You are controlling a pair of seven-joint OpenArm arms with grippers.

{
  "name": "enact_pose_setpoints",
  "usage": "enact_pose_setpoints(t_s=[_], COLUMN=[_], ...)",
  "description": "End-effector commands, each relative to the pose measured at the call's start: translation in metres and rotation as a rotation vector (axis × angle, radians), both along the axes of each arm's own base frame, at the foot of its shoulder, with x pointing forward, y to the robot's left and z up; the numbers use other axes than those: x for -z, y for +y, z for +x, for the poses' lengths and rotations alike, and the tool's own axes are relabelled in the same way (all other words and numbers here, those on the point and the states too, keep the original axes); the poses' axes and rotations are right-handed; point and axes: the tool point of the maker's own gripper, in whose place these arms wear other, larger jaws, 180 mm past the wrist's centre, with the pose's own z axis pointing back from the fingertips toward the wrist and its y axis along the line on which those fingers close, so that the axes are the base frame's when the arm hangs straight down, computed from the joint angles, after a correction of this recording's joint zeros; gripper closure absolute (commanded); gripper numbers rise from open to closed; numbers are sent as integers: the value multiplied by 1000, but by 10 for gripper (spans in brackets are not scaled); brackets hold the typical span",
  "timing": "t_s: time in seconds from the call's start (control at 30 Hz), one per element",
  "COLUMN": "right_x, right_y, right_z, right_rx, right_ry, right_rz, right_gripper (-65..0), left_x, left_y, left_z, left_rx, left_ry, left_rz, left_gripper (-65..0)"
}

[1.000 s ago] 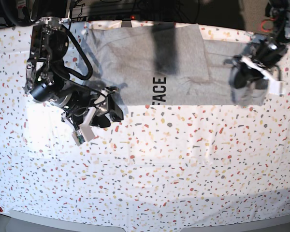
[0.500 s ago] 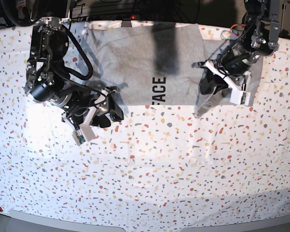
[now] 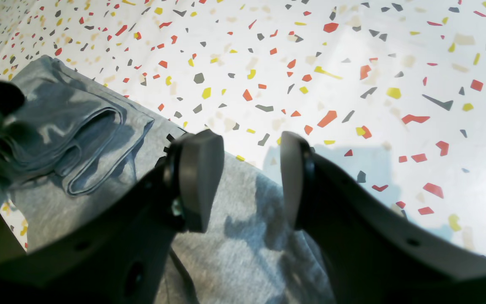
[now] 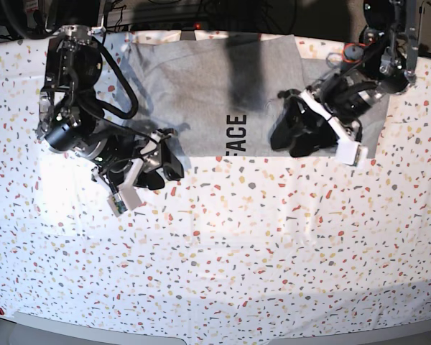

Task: Fold the T-shirt properly
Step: 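Move the left gripper onto the shirt's other end and fold it inward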

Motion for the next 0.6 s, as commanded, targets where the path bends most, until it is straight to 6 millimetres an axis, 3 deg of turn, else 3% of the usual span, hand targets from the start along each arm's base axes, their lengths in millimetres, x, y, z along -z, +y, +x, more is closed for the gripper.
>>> enact_pose_setpoints(t_s=[0.0, 0.17, 0.27, 0.37, 0.43, 0.57], right_x=[-15, -15, -15, -15, -15, -15], right_y=[1, 1, 1, 1, 1, 1], right_z=[7, 7, 7, 7, 7, 7], right_rx=[-5, -5, -5, -5, -5, -5], right_ry=[-53, -52, -52, -53, -53, -53], right_rz=[20, 20, 20, 20, 21, 20], right_gripper=[-269, -269, -269, -269, -269, -269], left_x=[-14, 8, 29, 43, 48, 40], left_y=[7, 50, 66, 62, 48, 15], left_z=[5, 3, -12, -37, -60, -102], left_rx=[-1, -29, -3, 37, 103, 245], left_ry=[-55, -9, 55, 114, 146, 161], left_rz=[30, 312, 438, 424, 357, 166], left_gripper=[-269, -269, -268, -265, -264, -264])
